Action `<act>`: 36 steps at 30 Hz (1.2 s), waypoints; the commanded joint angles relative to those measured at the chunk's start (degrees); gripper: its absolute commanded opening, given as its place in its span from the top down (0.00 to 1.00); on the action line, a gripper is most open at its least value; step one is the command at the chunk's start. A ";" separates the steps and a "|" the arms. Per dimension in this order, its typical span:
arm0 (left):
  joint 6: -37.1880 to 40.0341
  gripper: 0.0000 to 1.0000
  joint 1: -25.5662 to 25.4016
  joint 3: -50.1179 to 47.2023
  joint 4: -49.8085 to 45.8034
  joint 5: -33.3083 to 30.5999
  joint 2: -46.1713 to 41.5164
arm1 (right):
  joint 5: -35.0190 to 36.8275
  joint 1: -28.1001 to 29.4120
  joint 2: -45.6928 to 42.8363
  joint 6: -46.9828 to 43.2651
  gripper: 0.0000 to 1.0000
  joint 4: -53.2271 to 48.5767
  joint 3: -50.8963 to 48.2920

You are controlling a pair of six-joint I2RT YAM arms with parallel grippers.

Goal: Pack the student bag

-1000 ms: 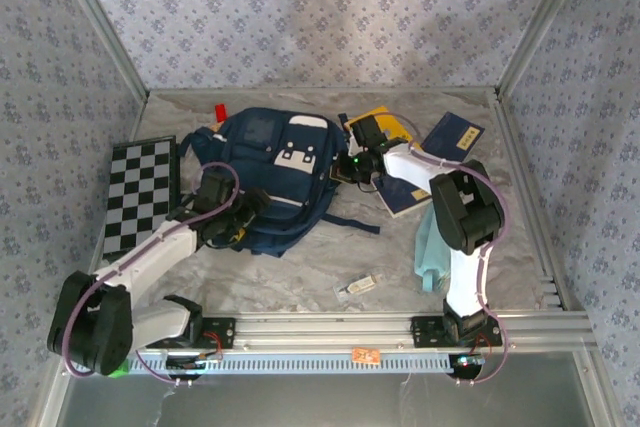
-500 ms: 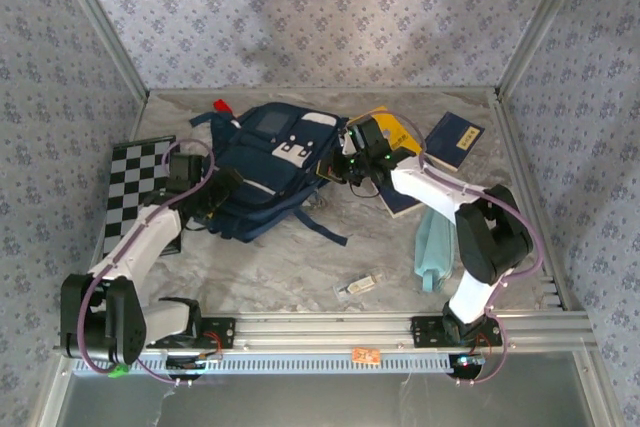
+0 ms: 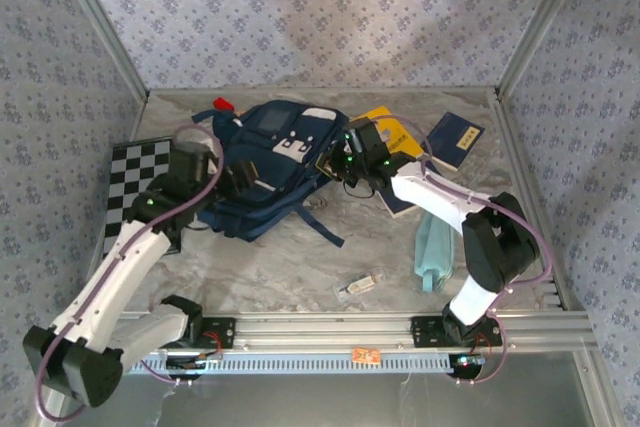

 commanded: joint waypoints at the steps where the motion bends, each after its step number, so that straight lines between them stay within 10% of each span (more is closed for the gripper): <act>1: 0.24 0.28 -8.25 -3.65 1.48 -4.29 -3.01 | 1.89 0.38 -4.03 3.60 1.00 3.85 -1.93; 11: 0.95 0.33 -31.96 -13.62 23.13 -16.25 3.83 | 3.40 0.76 -8.44 5.63 1.00 7.82 -6.01; 29: 9.67 0.35 -18.70 -13.73 25.19 -14.13 5.89 | 8.22 2.66 -18.21 4.95 1.00 6.09 -11.29; 36: 6.21 0.36 -21.12 -13.50 17.88 -17.45 0.62 | 11.99 5.22 -13.96 10.68 1.00 7.86 -8.10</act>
